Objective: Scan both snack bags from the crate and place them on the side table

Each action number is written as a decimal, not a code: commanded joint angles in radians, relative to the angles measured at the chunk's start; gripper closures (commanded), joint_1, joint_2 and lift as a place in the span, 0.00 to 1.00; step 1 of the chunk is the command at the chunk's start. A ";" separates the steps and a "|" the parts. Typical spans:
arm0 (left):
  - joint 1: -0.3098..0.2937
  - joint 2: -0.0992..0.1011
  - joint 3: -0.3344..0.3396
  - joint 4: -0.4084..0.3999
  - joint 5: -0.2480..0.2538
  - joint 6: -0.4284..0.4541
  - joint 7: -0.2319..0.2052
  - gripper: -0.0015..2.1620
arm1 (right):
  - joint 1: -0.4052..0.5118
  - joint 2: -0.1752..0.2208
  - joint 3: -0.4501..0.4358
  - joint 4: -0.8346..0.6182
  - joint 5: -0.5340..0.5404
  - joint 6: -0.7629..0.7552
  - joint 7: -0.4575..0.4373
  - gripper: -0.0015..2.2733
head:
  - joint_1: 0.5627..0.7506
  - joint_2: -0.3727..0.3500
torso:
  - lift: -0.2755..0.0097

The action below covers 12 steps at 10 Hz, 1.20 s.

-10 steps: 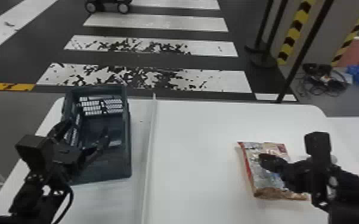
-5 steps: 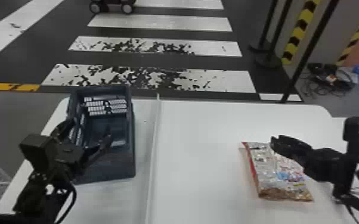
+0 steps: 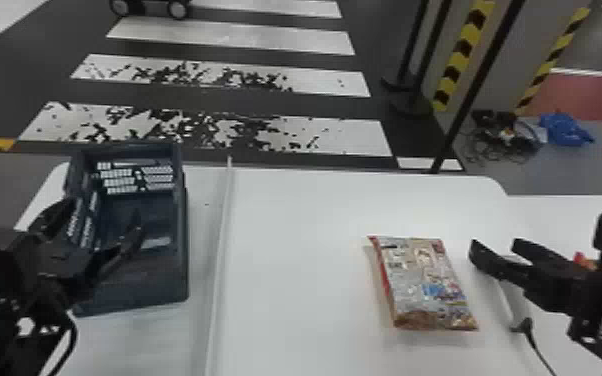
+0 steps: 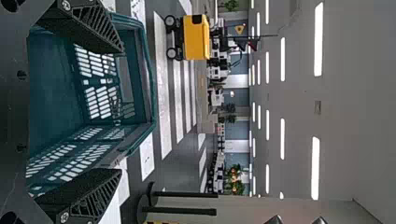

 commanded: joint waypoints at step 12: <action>-0.003 -0.010 0.000 0.013 -0.005 0.000 0.000 0.04 | -0.152 -0.063 -0.131 0.463 0.163 -0.245 0.036 0.05 | 0.70 0.16 | 0.62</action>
